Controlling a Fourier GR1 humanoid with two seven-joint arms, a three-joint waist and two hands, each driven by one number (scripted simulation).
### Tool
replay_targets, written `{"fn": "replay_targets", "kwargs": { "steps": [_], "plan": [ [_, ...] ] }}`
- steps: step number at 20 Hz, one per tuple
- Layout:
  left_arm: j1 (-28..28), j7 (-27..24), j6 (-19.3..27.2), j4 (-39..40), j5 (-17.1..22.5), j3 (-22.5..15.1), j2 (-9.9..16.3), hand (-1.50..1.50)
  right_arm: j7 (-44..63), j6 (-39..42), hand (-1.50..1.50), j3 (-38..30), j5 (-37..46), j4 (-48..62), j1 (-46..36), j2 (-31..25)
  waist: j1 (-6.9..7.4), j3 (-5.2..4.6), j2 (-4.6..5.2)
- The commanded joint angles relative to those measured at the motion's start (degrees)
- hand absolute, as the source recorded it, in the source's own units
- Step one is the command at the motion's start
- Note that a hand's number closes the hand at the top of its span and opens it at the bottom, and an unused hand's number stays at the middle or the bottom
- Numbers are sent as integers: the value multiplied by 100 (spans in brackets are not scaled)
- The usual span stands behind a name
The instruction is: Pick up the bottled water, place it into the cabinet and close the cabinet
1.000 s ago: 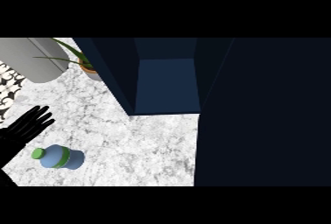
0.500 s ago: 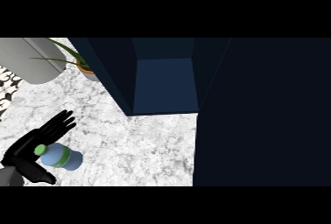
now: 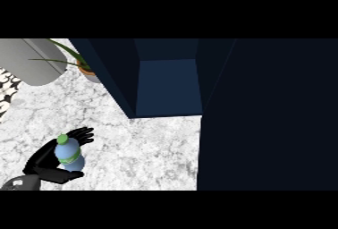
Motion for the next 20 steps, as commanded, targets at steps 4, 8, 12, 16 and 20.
{"fn": "replay_targets", "kwargs": {
  "steps": [4, 8, 12, 16, 20],
  "plan": [
    [-31, -1626, -419, 481, -439, -408, 51, 150, -42, -52, -150, -32, 197, -464, 211, -205, 30, 4, -5],
    [-185, -2267, 419, 531, -873, -722, 5, 150, -92, -90, -150, 36, 196, -586, 447, -316, -48, -5, -1],
    [42, -3161, 1450, 493, -1149, -917, -177, 150, -51, -184, -150, 106, 245, -781, 561, -390, 59, 4, -12],
    [48, -2741, 3358, 691, -748, -325, -1173, 150, -128, -276, -150, -23, 165, -714, 470, -411, 143, 16, -12],
    [-115, -2676, 3904, 702, -620, -132, -1554, 150, -222, -306, -150, 302, 375, -766, 762, -517, 128, 29, -42]
  ]
}}
